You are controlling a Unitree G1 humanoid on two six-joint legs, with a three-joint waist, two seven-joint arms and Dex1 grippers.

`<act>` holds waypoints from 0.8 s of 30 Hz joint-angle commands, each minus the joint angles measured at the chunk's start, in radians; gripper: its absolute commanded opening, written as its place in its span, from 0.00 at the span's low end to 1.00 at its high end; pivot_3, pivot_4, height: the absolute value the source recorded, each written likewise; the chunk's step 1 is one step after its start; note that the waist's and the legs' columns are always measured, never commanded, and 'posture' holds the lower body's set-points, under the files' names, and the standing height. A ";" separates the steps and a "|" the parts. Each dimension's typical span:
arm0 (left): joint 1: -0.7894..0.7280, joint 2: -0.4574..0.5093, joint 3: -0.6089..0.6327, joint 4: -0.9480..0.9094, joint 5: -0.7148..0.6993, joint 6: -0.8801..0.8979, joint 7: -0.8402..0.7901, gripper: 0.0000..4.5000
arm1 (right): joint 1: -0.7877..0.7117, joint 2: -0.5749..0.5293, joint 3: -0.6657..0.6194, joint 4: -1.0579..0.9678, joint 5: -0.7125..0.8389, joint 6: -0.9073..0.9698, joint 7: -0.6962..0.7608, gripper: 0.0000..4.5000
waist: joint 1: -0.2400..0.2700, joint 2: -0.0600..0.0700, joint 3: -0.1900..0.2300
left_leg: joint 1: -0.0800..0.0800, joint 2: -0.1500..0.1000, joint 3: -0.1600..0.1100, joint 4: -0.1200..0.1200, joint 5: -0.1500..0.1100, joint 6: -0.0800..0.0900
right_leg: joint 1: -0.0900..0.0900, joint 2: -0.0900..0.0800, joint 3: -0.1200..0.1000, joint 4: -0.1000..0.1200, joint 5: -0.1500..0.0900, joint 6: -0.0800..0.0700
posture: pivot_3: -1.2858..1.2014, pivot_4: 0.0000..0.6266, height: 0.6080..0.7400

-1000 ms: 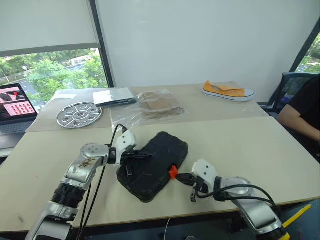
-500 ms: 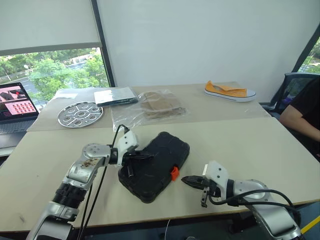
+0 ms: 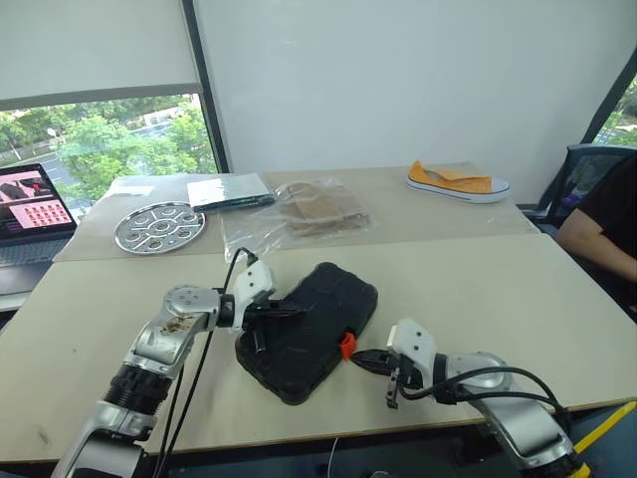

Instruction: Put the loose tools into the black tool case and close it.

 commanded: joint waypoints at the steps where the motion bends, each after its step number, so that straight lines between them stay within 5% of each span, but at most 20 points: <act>1: 0.041 0.012 -0.044 0.035 0.044 0.044 -0.001 0.01 | -0.043 0.029 0.006 -0.010 0.002 -0.049 -0.003 0.00 | -0.002 0.000 0.000 | 0.000 0.000 0.000 0.000 0.000 0.000 | 0.000 0.000 0.000 0.000 0.000 0.000 | 0.52 0.24 1.00; 17: 0.063 0.037 -0.123 0.062 0.113 0.041 -0.035 0.01 | -0.118 0.091 0.024 0.009 -0.026 -0.030 -0.017 0.00 | -0.009 0.000 0.000 | 0.001 0.000 0.000 0.000 0.001 -0.001 | -0.001 0.000 0.000 0.003 0.000 0.000 | 0.52 0.24 1.00; 24: 0.069 0.025 -0.113 0.064 0.106 0.047 -0.026 0.01 | -0.066 0.020 -0.004 -0.052 -0.013 0.020 0.017 0.00 | -0.010 0.000 0.000 | 0.001 0.001 0.000 0.000 0.001 -0.001 | -0.001 0.001 0.001 0.004 0.000 -0.001 | 0.52 0.24 1.00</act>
